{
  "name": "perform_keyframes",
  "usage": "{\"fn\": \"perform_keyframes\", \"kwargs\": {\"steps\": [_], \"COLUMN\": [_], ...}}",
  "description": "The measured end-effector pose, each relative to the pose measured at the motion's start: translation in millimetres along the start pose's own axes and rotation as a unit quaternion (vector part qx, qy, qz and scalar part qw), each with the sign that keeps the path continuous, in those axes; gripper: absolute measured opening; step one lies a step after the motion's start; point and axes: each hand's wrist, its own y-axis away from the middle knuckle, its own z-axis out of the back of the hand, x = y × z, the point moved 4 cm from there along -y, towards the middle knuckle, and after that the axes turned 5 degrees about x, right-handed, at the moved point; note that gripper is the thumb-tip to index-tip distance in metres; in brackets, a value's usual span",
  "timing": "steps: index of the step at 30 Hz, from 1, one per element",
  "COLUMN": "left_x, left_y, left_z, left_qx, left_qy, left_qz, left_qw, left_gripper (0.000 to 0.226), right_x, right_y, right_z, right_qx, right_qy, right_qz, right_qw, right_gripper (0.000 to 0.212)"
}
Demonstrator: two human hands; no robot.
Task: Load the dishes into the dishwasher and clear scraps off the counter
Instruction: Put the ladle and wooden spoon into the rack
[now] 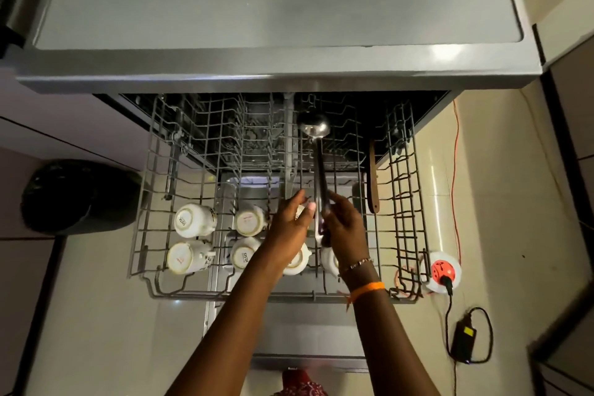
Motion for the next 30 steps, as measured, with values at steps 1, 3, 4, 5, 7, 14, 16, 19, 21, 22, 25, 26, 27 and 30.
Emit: {"fn": "perform_keyframes", "kwargs": {"steps": [1,3,4,5,7,14,16,19,21,22,25,26,27,30], "left_x": [0,0,1,2,10,37,40,45,47,49,56,57,57,60], "left_y": [2,5,7,10,13,23,28,42,54,59,79,88,98,131], "left_z": [2,11,16,21,30,47,50,54,61,66,92,105,120,169], "left_qx": [0.001,-0.020,-0.036,-0.051,-0.075,-0.072,-0.068,-0.054,-0.036,-0.032,-0.060,-0.076,-0.089,-0.126], "left_qy": [0.009,0.023,0.024,0.026,0.030,0.032,0.035,0.046,0.049,0.053,0.080,0.089,0.095,0.126], "left_qz": [0.001,-0.019,-0.037,-0.052,-0.062,-0.058,-0.061,-0.053,-0.043,-0.040,-0.033,-0.037,-0.044,-0.062], "left_qw": [1.000,0.999,0.998,0.997,0.995,0.995,0.995,0.996,0.997,0.997,0.994,0.992,0.990,0.982], "left_gripper": [0.046,0.040,0.035,0.030,0.023,0.024,0.025,0.024,0.023,0.023,0.024,0.024,0.024,0.024], "right_x": [-3,-9,-11,-16,-26,-39,-39,-34,-29,-26,-19,-17,-14,0], "right_y": [-9,-32,-45,-59,-83,-81,-70,-48,-32,-23,9,20,30,65], "right_z": [2,4,5,6,10,14,12,-5,-27,-40,-88,-106,-125,-187], "right_qx": [-0.022,-0.049,-0.060,-0.074,-0.100,-0.123,-0.144,-0.137,-0.112,-0.096,-0.040,-0.026,-0.015,0.020], "right_qy": [-0.002,-0.006,0.003,0.018,0.036,0.130,0.154,0.150,0.148,0.141,0.112,0.106,0.109,0.119], "right_qz": [-0.007,-0.025,-0.034,-0.040,-0.051,-0.106,-0.093,-0.057,-0.023,-0.003,0.031,0.034,0.036,0.062], "right_qw": [1.000,0.998,0.998,0.996,0.993,0.978,0.973,0.977,0.982,0.985,0.992,0.993,0.993,0.991], "right_gripper": [0.033,0.033,0.034,0.035,0.038,0.050,0.047,0.043,0.041,0.039,0.029,0.026,0.025,0.024]}}
